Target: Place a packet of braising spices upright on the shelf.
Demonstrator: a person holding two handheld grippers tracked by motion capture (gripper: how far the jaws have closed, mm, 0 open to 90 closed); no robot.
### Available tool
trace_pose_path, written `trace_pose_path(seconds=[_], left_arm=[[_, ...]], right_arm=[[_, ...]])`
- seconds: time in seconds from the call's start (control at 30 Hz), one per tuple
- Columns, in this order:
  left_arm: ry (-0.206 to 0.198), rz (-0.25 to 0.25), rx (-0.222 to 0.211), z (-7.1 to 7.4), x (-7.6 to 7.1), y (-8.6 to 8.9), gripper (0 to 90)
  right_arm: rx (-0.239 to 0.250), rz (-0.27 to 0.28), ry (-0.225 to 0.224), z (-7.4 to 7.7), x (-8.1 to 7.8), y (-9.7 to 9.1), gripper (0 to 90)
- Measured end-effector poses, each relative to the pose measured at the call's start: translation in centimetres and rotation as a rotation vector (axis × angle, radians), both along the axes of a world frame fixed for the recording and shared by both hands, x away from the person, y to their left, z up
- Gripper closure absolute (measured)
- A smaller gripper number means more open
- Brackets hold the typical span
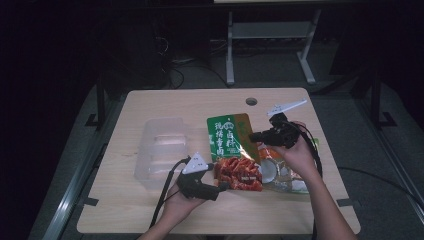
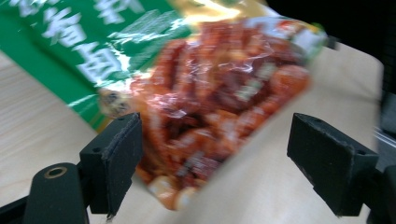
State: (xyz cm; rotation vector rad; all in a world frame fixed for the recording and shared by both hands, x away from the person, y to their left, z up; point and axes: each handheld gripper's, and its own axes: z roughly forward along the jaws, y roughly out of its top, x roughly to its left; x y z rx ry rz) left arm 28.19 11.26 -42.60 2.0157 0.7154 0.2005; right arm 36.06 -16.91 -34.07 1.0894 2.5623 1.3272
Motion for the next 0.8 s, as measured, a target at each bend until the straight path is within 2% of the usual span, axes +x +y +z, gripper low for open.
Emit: trace_pose_path(seconds=[0.03,0.13,0.2,0.27,0.33,0.37,0.43,0.47,0.53,0.63,0.67,0.8], left_arm=[[0.013,0.02,-0.002,-0.2,0.4,-0.1,19.1],[0.052,0.069,0.008,-0.9,1.4,-0.4,19.4],[0.077,0.081,-0.003,-1.2,1.7,-0.6,19.2],[0.085,0.089,-0.017,-1.3,2.1,-0.7,19.0],[0.119,0.104,-0.04,-1.5,2.6,-0.8,19.2],[0.137,0.106,-0.036,-1.6,2.9,-0.8,20.8],[0.169,0.099,-0.051,-1.8,3.4,-0.9,25.6],[0.191,0.111,-0.073,-1.8,3.5,-1.1,25.6],[0.206,0.098,-0.087,-2.0,3.9,-1.2,26.6],[0.271,0.078,-0.114,-2.3,4.7,-1.2,27.5],[0.277,0.061,-0.119,-2.4,4.8,-1.2,33.4],[0.275,0.055,-0.114,-2.3,5.1,-1.4,39.2]], right_arm=[[0.01,0.015,-0.021,0.3,-0.6,-0.1,89.7],[0.017,0.023,-0.04,0.5,-1.1,-0.3,89.7],[0.023,0.018,-0.075,0.6,-1.8,-0.6,89.8],[0.029,0.013,-0.091,0.6,-2.1,-0.8,89.7],[0.033,0.012,-0.1,0.5,-2.2,-1.0,89.7],[0.037,0.01,-0.091,0.5,-2.3,-1.0,89.7],[0.026,0.017,-0.093,0.5,-2.3,-1.2,89.7],[0.033,0.017,-0.089,0.5,-2.3,-1.3,89.8],[0.039,0.026,-0.094,0.4,-2.3,-1.5,89.8],[0.039,0.028,-0.093,0.3,-2.3,-1.6,89.7],[0.038,0.028,-0.088,0.2,-2.3,-1.7,89.7],[0.045,0.033,-0.078,0.0,-2.3,-1.9,89.7]])
